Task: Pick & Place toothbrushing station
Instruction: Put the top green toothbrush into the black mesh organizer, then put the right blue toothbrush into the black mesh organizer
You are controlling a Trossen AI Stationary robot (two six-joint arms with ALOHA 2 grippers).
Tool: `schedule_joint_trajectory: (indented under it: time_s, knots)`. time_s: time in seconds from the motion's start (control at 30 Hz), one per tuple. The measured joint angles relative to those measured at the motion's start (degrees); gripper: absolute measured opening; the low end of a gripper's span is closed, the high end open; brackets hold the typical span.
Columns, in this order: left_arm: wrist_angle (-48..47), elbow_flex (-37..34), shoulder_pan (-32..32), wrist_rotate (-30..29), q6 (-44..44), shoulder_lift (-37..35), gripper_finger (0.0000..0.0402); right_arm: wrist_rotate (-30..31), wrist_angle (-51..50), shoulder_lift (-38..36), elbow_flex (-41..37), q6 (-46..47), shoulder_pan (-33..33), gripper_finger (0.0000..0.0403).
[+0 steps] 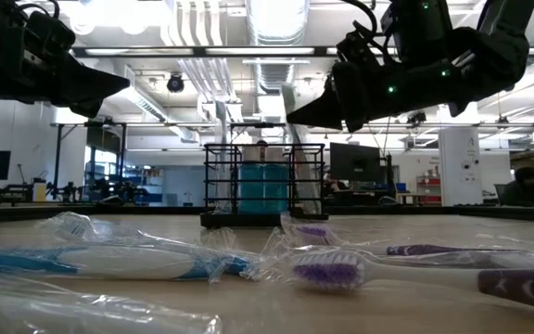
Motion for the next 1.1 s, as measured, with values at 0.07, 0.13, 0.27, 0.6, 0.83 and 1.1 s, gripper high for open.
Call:
schedule_joint_trajectory:
  time_s: [0.07, 0.13, 0.27, 0.6, 0.83, 1.1]
  knots:
    - [-0.01, 0.0, -0.01, 0.02, -0.07, 0.0, 0.0007, 0.02, -0.21, 0.0, 0.0, 0.34, -0.01, 0.0008]
    - [0.0, 0.0, 0.0, 0.0, -0.3, 0.0, 0.0007, -0.15, -0.23, 0.0, 0.02, 0.24, -0.01, 0.0009]
    - [0.02, 0.0, 0.0, 0.02, -0.65, -0.01, 0.0007, -0.26, -1.16, -0.1, 0.25, 0.41, -0.01, 0.0032]
    - [0.07, 0.0, 0.0, 0.02, -0.93, -0.01, 0.0007, -2.78, -4.06, -2.23, 0.2, 5.24, -0.34, 0.0149]
    - [0.72, 0.0, 0.0, 0.03, -0.93, -0.01, 0.0007, -4.11, -12.85, -10.89, 0.22, 7.91, -0.29, 0.0195]
    - [2.04, 0.0, -0.02, 0.03, -1.03, -0.01, 0.0007, -7.62, -22.78, -26.25, 0.26, 5.31, -0.33, 0.0205]
